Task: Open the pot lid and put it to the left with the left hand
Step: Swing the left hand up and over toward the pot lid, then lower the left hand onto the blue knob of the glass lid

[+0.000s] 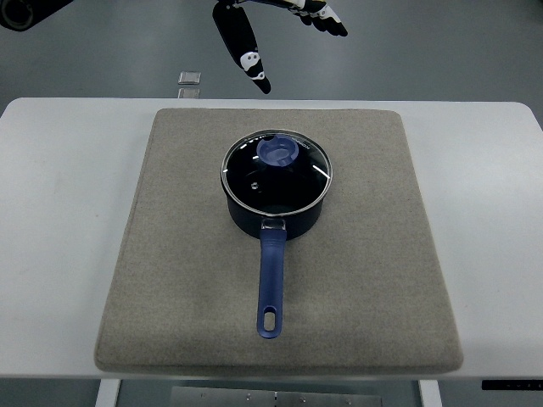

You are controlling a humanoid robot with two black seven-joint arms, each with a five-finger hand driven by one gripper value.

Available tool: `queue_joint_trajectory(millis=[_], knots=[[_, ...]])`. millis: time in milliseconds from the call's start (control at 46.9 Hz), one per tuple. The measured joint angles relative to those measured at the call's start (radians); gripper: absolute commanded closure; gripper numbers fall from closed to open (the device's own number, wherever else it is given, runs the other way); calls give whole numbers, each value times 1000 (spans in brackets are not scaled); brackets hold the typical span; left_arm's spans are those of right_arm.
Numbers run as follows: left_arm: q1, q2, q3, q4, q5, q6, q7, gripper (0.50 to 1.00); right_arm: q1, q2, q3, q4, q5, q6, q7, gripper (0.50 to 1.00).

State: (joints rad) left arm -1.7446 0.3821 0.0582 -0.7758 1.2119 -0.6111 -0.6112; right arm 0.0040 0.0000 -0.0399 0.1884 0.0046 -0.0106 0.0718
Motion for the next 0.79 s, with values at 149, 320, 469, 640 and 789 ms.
queue_joint_trajectory(millis=[149, 320, 469, 640, 789], knots=[[-1, -1, -4, 0, 188, 0, 0, 534, 0, 0, 0, 0, 0, 0, 0, 583], [0, -16, -4, -2, 267, 0, 0, 534, -1, 0, 0, 0, 0, 0, 0, 583], [9, -38, -1, -37, 351, 0, 0, 534, -1, 0, 0, 0, 0, 0, 0, 583], [13, -42, -1, -93, 388, 0, 0, 534, 0, 0, 0, 0, 0, 0, 0, 583], [17, -42, -1, -116, 390, 0, 0, 529, 0, 0, 0, -1, 0, 0, 0, 583]])
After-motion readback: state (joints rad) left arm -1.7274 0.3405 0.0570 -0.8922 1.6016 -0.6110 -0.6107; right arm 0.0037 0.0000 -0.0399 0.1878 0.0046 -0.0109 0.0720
